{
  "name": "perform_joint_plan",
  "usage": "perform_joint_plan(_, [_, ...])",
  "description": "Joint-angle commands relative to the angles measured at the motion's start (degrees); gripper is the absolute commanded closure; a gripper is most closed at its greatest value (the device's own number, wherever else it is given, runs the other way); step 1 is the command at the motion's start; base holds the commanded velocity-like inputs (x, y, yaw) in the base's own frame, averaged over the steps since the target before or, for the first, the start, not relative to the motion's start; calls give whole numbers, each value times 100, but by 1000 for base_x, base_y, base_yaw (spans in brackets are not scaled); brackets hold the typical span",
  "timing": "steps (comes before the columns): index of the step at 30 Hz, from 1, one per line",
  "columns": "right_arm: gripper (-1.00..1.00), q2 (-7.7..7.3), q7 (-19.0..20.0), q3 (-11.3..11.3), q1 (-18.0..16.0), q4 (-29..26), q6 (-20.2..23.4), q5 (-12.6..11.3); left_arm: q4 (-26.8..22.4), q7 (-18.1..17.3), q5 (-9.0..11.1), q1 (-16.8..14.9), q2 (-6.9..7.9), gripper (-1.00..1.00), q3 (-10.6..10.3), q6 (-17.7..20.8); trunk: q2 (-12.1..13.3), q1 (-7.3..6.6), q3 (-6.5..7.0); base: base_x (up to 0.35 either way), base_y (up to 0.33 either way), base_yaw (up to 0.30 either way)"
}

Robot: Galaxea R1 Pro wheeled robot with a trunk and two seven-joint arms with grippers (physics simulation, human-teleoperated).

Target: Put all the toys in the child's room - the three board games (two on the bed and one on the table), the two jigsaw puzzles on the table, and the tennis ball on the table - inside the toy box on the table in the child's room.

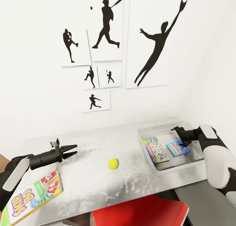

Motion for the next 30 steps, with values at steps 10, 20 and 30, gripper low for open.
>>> perform_joint_plan(10, [-100, 4, 229, -27, 14, -119, 581, -64, 2, -14, 10, -6, 12, -100, -12, 20, -12, 3, 6, 0, 0, 0])
perform_joint_plan(20, [-100, 93, 2013, 43, 401, -1643, 1479, -57, 2, -14, 6, -6, 13, -100, -10, 20, -12, 3, 89, 0, 0, 0])
perform_joint_plan(30, [-100, 112, 2898, 66, 1176, -2991, 1584, -64, 2, -14, 2, -6, 13, -100, -17, 20, -12, 3, 183, 0, 0, 0])
